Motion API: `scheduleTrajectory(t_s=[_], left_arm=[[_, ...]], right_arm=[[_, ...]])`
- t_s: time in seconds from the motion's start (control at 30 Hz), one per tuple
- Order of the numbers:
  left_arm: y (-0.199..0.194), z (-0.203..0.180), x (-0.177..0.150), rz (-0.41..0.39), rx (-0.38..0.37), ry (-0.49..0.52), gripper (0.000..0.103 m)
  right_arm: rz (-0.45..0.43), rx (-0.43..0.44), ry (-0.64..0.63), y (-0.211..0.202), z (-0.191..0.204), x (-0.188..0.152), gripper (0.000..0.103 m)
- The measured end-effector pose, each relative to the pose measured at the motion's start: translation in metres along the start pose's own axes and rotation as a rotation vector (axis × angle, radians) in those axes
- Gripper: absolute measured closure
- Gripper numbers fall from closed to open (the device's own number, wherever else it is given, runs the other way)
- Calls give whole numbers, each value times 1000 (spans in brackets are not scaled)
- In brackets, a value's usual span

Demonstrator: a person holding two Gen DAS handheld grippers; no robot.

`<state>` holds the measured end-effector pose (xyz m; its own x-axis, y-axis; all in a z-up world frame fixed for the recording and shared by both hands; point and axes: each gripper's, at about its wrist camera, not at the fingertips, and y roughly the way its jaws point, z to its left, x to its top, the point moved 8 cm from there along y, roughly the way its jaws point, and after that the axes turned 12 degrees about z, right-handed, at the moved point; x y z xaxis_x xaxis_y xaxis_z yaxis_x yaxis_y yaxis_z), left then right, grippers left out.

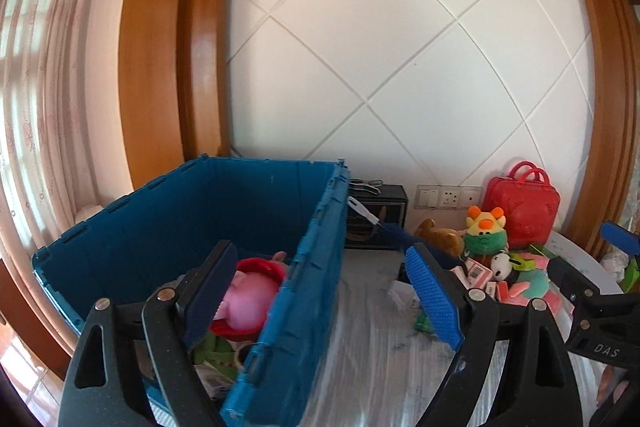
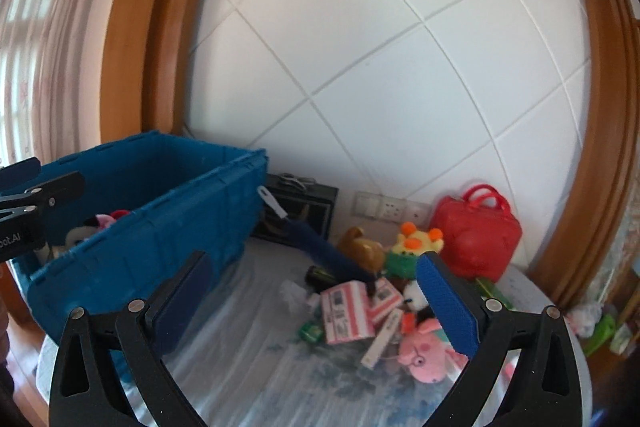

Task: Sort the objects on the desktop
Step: 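Move both tools back over the table toward the green jar and tissue pack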

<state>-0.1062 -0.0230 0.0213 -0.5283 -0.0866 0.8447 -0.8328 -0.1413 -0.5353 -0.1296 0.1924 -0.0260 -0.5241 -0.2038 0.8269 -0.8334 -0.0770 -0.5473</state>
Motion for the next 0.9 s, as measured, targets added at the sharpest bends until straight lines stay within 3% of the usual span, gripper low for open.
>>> scheduleTrajectory(t_s=[0.2, 0.33, 0.6, 0.9], left_arm=[[22, -84, -14, 56, -136, 59, 16], [51, -133, -30, 121, -167, 83, 16], [123, -195, -72, 306, -164, 106, 16], [211, -190, -122, 471, -60, 84, 16]], right_arm=[[90, -130, 117, 12, -118, -53, 0], [182, -219, 202, 24, -198, -96, 0], [333, -344, 338, 39, -321, -178, 0], [513, -410, 457, 78, -418, -256, 0]])
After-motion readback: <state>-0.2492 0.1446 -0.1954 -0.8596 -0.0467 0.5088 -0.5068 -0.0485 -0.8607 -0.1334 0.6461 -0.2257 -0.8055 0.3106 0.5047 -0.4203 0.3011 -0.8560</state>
